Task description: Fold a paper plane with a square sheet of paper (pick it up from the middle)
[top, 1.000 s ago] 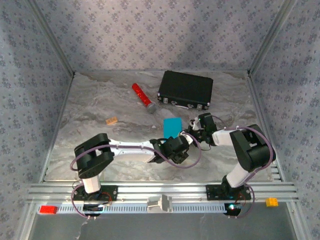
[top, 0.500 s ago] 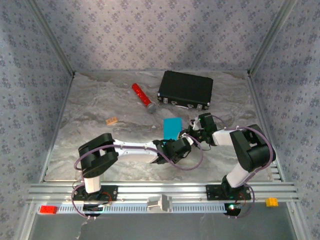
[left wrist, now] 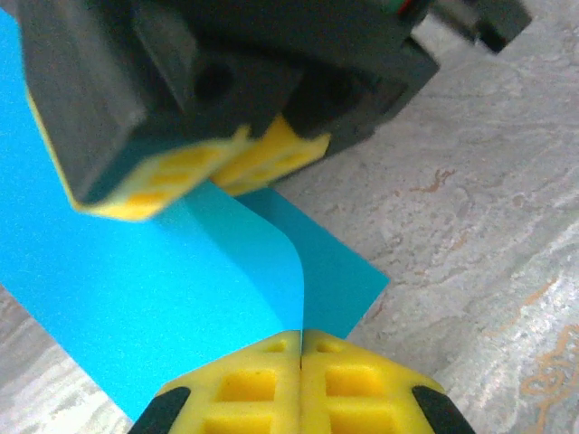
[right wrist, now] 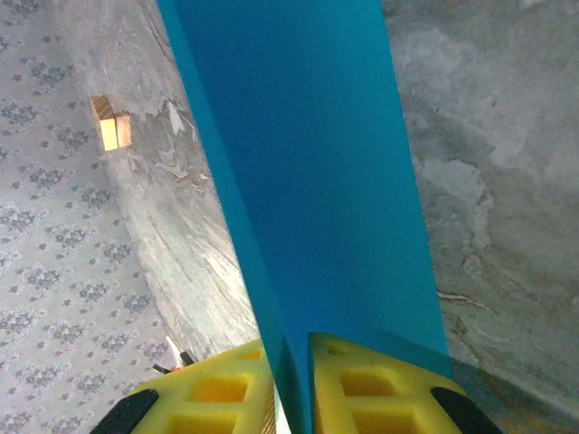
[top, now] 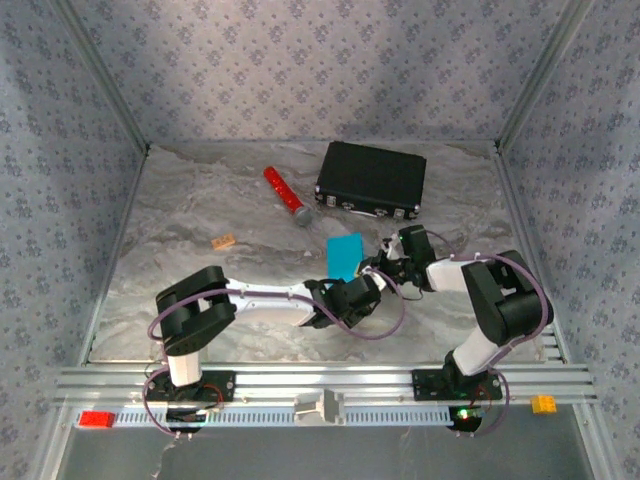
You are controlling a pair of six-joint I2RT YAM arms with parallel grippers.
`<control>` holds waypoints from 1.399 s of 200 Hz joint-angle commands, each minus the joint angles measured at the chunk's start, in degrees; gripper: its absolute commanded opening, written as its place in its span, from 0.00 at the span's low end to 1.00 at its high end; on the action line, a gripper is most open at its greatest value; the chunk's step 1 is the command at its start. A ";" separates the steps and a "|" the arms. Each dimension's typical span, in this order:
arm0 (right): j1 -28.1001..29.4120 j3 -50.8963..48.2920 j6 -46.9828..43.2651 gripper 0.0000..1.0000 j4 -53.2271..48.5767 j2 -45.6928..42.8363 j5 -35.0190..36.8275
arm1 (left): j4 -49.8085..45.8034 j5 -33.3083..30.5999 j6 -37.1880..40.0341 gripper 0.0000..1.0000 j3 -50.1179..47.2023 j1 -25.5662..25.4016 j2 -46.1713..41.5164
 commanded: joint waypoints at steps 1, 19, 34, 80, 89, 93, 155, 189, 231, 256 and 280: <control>-1.24 -0.34 -0.37 0.19 -2.45 -3.09 1.51 | 2.60 6.10 -2.74 0.00 -1.84 2.36 -4.40; -2.54 -0.73 -1.62 0.22 -5.64 -5.29 2.55 | 5.13 12.79 -4.76 0.00 -3.29 4.93 -5.94; -4.02 -1.33 -2.75 0.25 -8.78 -7.45 4.23 | 7.47 18.91 -6.50 0.00 -4.40 7.11 -6.77; -7.60 -2.85 -6.46 0.26 -17.59 -15.97 8.02 | 13.58 32.14 -12.11 0.00 -6.48 11.66 -6.95; -7.58 -2.91 -7.00 0.24 -18.60 -17.33 8.02 | 14.92 33.72 -13.16 0.00 -6.86 12.32 -6.96; -7.57 -2.90 -7.07 0.23 -18.89 -17.68 7.84 | 15.46 34.27 -13.63 0.00 -7.08 12.58 -6.95; -0.88 -3.37 -5.17 0.10 -13.81 -14.89 6.08 | 15.25 32.36 -14.93 0.00 -8.51 14.07 -7.96; 0.98 -3.16 -3.69 0.08 -10.48 -12.68 4.71 | 15.00 31.04 -15.24 0.02 -8.59 14.03 -7.93; 2.40 -2.68 -2.32 0.08 -8.56 -11.47 5.05 | 13.86 29.36 -15.33 0.10 -7.96 14.03 -7.13; 2.41 -2.68 -2.25 0.08 -8.53 -11.25 5.05 | 13.81 28.76 -15.42 0.15 -7.71 14.03 -6.70; 2.36 -2.75 -2.26 0.08 -8.48 -11.21 5.05 | 14.02 28.18 -15.50 0.16 -7.50 14.04 -6.17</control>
